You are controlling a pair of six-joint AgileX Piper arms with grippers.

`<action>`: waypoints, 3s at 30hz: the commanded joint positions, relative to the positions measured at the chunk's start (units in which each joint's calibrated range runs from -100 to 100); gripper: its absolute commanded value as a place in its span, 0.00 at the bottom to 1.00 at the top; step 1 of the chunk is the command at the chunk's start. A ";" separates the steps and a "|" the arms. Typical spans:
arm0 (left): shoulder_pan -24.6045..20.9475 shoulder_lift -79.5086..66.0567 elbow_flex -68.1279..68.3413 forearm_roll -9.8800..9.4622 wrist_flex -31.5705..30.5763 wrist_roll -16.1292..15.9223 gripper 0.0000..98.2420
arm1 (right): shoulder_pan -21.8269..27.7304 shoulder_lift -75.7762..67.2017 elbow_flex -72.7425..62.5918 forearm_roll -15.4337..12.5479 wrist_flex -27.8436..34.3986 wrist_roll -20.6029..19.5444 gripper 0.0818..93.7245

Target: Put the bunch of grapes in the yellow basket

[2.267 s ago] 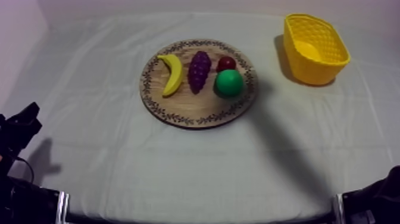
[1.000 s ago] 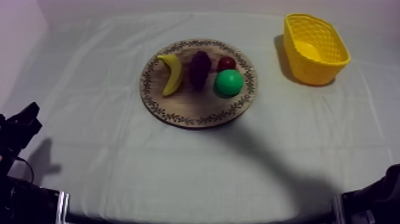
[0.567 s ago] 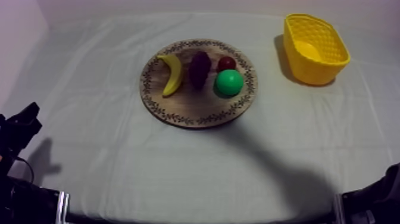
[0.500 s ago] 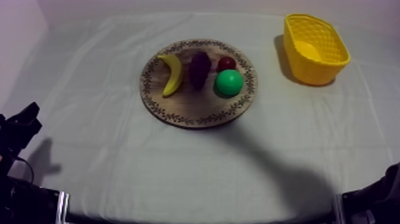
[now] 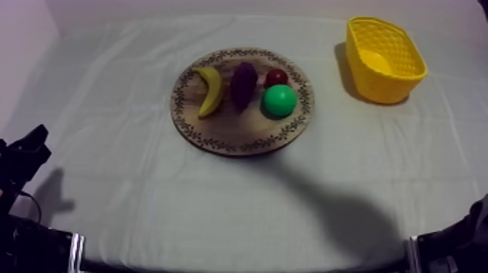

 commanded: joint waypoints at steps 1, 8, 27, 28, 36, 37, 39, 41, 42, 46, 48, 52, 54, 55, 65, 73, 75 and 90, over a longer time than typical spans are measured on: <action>-0.02 0.00 -0.04 0.01 0.00 -0.01 0.00 | 0.06 0.57 0.11 0.04 1.94 -1.07 0.01; -0.02 0.00 -0.04 0.01 0.00 -0.01 0.00 | -0.06 2.04 2.68 -0.18 0.65 -1.40 0.00; -0.02 0.00 -0.04 0.01 0.00 -0.01 0.00 | -0.83 1.97 8.40 -1.05 -3.24 -2.14 0.90; -0.02 0.00 -0.04 0.01 0.00 -0.01 0.00 | -0.90 1.98 8.54 -1.01 -3.28 -2.12 0.91; -0.02 0.00 -0.04 0.01 0.00 -0.01 0.00 | -1.09 3.16 10.48 -1.05 -4.82 -1.98 0.94; -0.02 0.00 -0.04 0.01 0.00 -0.01 0.00 | -1.06 3.57 10.66 -1.10 -5.07 -1.96 0.94; -0.02 0.00 -0.04 0.01 0.00 -0.01 0.00 | -0.99 4.60 10.97 -1.17 -5.60 -1.97 0.95; -0.02 0.00 -0.04 0.01 0.00 -0.01 0.00 | -0.88 5.91 11.23 -1.26 -6.18 -1.94 0.95; -0.02 0.00 -0.04 0.01 0.00 -0.01 0.00 | -0.82 6.62 11.39 -1.29 -6.60 -1.95 0.95; -0.02 0.00 -0.04 0.01 0.00 -0.01 0.00 | -0.39 9.54 12.56 -1.63 -9.26 -1.95 0.95; -0.02 0.00 -0.04 0.01 0.00 -0.01 0.00 | -0.06 11.03 13.00 -1.92 -10.60 -1.85 0.95; -0.02 0.00 -0.04 0.01 0.00 -0.01 0.00 | 0.56 14.16 13.16 -2.14 -13.14 -1.78 0.94; -0.02 0.00 -0.04 0.01 0.00 -0.01 0.00 | 0.82 15.61 13.09 -2.29 -14.40 -1.69 0.94; -0.02 0.00 -0.04 0.01 0.00 -0.01 0.00 | 0.94 16.31 13.02 -2.36 -15.02 -1.63 0.93; -0.02 0.00 -0.04 0.01 0.00 -0.01 0.00 | 1.81 22.69 9.66 -2.84 -17.84 -1.09 0.92; -0.02 0.00 -0.04 0.01 0.00 -0.01 0.00 | 1.90 25.78 7.54 -3.03 -18.51 -0.69 0.91; -0.02 0.00 -0.04 0.01 0.00 -0.01 0.00 | 1.82 26.26 7.16 -2.95 -18.40 -0.68 0.91; -0.02 0.00 -0.04 0.01 0.00 -0.01 0.00 | 1.83 28.36 5.61 -3.07 -18.85 -0.07 0.65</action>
